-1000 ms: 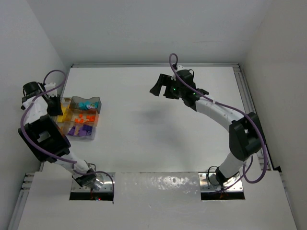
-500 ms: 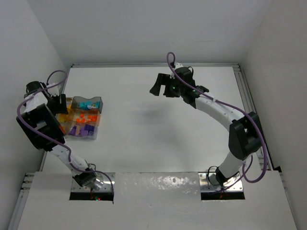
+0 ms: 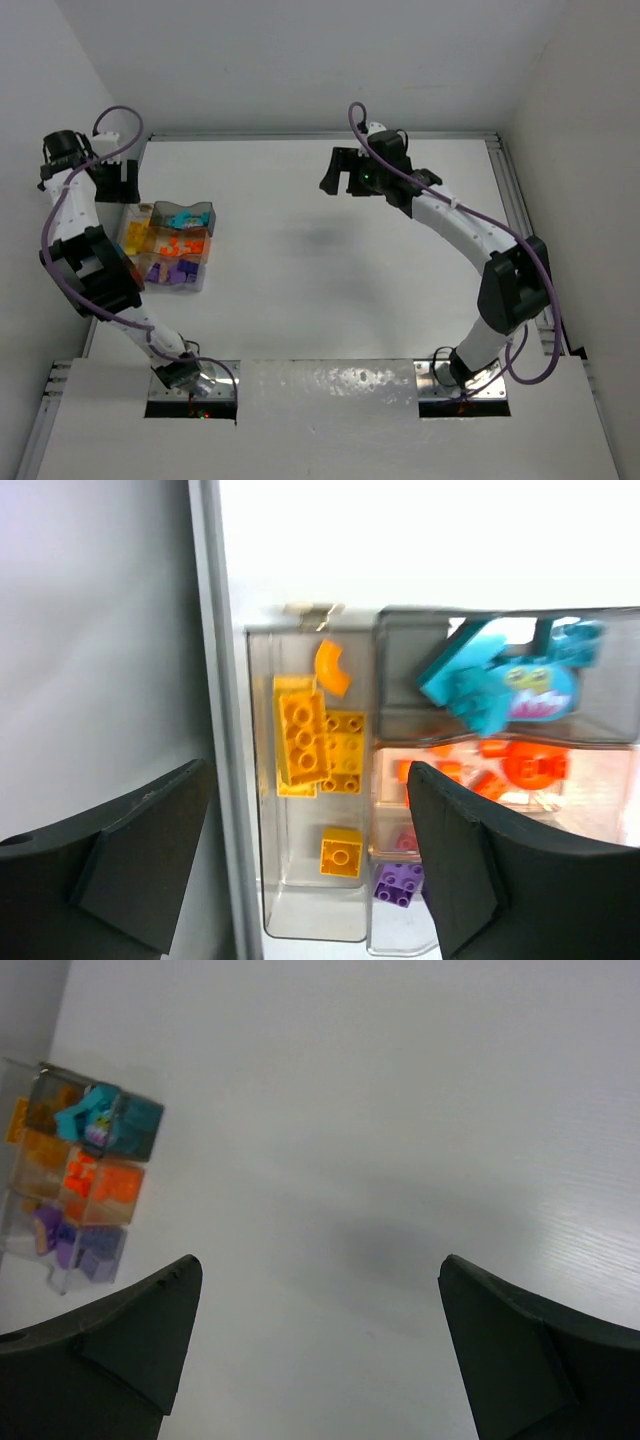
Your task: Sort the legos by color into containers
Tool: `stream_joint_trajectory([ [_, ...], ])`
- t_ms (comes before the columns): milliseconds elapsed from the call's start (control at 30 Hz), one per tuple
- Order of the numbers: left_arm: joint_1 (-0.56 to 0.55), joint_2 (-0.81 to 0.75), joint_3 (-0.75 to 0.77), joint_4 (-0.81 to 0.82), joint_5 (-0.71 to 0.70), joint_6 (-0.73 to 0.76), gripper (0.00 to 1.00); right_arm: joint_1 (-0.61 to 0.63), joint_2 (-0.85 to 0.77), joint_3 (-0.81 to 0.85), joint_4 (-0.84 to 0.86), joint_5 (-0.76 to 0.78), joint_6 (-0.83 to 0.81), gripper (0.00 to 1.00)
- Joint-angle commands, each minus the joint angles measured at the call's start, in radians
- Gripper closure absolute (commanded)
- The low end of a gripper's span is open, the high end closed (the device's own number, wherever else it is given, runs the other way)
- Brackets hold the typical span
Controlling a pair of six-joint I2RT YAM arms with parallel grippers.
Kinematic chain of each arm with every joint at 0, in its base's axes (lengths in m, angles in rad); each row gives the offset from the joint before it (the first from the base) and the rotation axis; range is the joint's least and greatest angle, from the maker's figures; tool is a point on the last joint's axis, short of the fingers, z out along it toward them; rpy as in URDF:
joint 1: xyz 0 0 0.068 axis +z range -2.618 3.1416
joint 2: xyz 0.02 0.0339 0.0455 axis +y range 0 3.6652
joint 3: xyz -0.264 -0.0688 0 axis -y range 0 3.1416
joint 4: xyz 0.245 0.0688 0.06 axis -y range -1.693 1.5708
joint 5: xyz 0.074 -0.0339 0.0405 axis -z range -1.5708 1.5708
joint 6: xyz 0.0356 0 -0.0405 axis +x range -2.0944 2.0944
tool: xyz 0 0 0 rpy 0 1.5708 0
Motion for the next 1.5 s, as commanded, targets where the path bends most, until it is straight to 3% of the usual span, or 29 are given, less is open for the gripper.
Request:
stream_joint_trajectory([
  [0, -0.069, -0.101, 0.057, -0.048, 0.003, 0.039, 0.23, -0.066, -0.062, 0.040, -0.126, 0.116, -0.026, 0.01],
  [133, -0.302, -0.181, -0.021, -0.109, -0.073, 0.094, 0.23, -0.271, -0.210, -0.196, -0.149, 0.243, 0.053, 0.01],
  [233, -0.424, -0.209, -0.081, -0.125, -0.035, 0.020, 0.19, -0.417, -0.304, -0.300, -0.224, 0.346, 0.079, 0.01],
  [267, -0.448, -0.213, -0.084, -0.128, -0.015, -0.005, 0.10, -0.438, -0.330, -0.310, -0.253, 0.381, 0.070, 0.01],
  [367, -0.603, -0.262, -0.117, -0.125, 0.084, -0.041, 0.04, -0.457, -0.355, -0.313, -0.368, 0.544, 0.024, 0.01],
  [500, -0.810, -0.347, -0.232, -0.108, 0.034, -0.031, 0.00, -0.457, -0.366, -0.304, -0.430, 0.622, 0.040, 0.01],
  [600, -0.936, -0.436, -0.427, -0.067, -0.010, -0.027, 0.00, -0.459, -0.379, -0.296, -0.468, 0.633, 0.056, 0.01],
  [800, -0.973, -0.635, -0.634, 0.073, -0.066, -0.016, 0.00, -0.457, -0.479, -0.386, -0.430, 0.670, 0.070, 0.01],
  [1033, -0.973, -0.842, -0.814, 0.275, -0.031, -0.013, 0.00, -0.457, -0.634, -0.523, -0.320, 0.649, 0.050, 0.01],
  [1467, -0.973, -0.873, -0.849, 0.317, -0.061, -0.123, 0.00, -0.459, -0.740, -0.630, -0.152, 0.576, 0.031, 0.01],
])
